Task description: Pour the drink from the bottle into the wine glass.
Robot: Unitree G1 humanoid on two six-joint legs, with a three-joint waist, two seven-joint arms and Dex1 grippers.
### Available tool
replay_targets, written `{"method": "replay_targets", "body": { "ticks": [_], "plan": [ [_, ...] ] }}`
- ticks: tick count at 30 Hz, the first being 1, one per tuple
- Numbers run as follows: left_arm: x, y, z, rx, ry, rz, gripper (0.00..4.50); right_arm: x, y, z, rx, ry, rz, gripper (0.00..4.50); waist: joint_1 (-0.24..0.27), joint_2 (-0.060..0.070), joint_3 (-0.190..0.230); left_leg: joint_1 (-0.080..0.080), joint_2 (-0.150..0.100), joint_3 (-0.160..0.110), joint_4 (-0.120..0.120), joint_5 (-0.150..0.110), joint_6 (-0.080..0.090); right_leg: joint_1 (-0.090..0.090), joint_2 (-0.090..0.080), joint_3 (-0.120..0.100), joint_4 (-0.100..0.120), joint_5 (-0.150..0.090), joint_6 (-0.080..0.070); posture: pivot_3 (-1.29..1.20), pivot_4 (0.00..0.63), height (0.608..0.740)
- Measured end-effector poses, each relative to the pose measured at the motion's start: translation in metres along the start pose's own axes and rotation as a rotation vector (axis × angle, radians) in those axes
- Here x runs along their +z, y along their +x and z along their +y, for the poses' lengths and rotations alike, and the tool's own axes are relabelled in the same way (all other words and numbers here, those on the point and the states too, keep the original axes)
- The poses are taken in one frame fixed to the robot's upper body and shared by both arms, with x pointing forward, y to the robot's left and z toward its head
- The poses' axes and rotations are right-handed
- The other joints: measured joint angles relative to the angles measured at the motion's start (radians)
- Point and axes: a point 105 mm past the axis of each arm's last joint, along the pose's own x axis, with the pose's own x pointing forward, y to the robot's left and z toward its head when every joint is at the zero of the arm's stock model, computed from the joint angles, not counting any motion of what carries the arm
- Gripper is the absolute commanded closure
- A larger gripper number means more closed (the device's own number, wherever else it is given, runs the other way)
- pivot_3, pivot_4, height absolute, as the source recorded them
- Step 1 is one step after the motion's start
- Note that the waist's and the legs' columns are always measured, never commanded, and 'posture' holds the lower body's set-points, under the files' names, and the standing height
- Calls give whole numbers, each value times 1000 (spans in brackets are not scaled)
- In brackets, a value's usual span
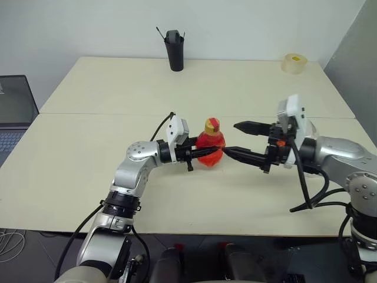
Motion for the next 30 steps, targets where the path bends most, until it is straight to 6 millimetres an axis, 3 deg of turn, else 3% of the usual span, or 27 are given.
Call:
{"method": "replay_targets", "body": {
  "ticks": [7, 15, 20, 23, 30],
  "plan": [
    [0, -2, 1, 6, 3, 4, 3594, 9, 16, -13, -95, -9, -23, 0, 8, 0, 0, -1, -1, -1, 0, 0, 0, 0, -2, 0, -1, 0, 0, 0, 150, 740],
    [0, 0, 0, 3, -2, -3, 3622, 6, 34, -12, -81, 17, -21, 0, 5, 0, 0, -1, 0, -1, 0, 0, 0, 0, -1, 0, 0, 0, 0, 0, 150, 740],
    [0, 0, 0, 4, -2, -3, 3622, 2, 48, -23, -113, 34, -17, 0, 5, 0, 0, -1, 0, -1, 0, 0, 0, 0, -1, 0, 0, 0, 0, 0, 150, 740],
    [0, 0, 0, 7, -2, -2, 3625, 2, 51, -32, -147, 32, -24, 0, 5, 0, 0, -1, 0, -1, 0, 0, -1, 0, -1, 0, 0, 0, 0, 0, 150, 740],
    [-2, -1, 1, 16, -5, 3, 3628, -1, 42, -32, -144, 15, -16, 0, 5, 0, 0, -1, 0, -1, 0, 0, -1, 0, -1, 0, -1, 0, 0, 0, 150, 740]
  ]
}}
